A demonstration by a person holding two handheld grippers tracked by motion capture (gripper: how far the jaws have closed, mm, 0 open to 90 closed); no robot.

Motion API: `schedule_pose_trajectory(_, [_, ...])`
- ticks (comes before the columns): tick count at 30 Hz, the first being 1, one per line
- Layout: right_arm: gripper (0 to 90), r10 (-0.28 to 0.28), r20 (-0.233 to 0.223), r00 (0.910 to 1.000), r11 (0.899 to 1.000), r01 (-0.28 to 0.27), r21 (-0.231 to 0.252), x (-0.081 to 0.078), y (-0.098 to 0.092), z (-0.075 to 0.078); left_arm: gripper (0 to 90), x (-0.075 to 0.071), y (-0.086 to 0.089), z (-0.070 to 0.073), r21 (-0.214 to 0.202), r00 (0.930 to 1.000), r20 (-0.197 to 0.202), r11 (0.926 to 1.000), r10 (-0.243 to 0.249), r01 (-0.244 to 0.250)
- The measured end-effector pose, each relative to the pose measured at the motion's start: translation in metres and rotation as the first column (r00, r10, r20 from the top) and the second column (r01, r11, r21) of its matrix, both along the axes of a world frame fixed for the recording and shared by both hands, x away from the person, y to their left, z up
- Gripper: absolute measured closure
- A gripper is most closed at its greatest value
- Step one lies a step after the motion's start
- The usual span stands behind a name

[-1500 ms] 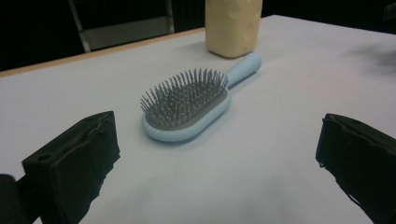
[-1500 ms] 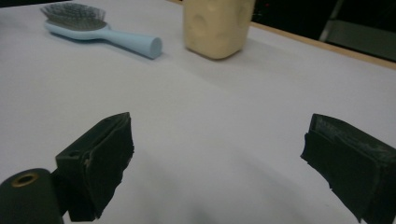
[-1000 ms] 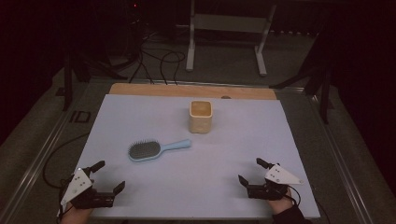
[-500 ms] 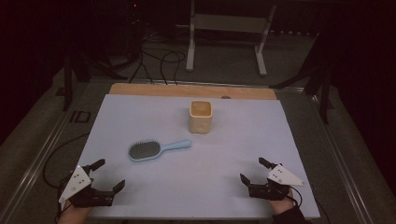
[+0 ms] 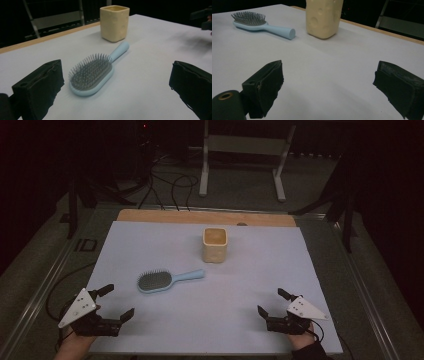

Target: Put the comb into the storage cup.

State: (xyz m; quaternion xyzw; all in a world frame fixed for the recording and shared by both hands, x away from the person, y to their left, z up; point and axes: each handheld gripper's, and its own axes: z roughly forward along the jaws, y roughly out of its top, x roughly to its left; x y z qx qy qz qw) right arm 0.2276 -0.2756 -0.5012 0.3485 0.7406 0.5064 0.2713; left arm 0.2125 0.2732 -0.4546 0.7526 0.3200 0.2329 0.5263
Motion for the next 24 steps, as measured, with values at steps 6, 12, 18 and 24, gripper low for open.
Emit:
schedule_pose_trajectory(6, [8.2, 0.001, 0.002, 1.0000, 1.000, -0.001, 0.001, 0.000, 0.000, 0.001, 0.0, 0.007, -0.004, 0.011, -0.004, 0.9998, -0.001, 0.9998, -0.019, 0.019])
schedule_pose_trajectory(12, [8.1, 0.003, 0.001, 1.0000, 1.000, -0.003, 0.007, 0.000, 0.000, 0.001, 0.0, 0.016, -0.012, 0.029, 0.014, 0.9991, 0.009, 0.9991, -0.041, 0.041])
schedule_pose_trajectory(18, [8.2, 0.004, 0.000, 1.0000, 1.000, -0.004, 0.012, 0.000, 0.000, 0.001, 0.0, 0.024, -0.020, 0.037, 0.029, 0.9985, 0.006, 0.9981, -0.055, 0.055])
schedule_pose_trajectory(24, [8.2, 0.007, 0.000, 1.0000, 1.000, -0.007, 0.015, 0.000, -0.001, 0.001, 0.0, 0.032, -0.027, 0.047, 0.032, 0.9967, -0.011, 0.9962, -0.081, 0.081])
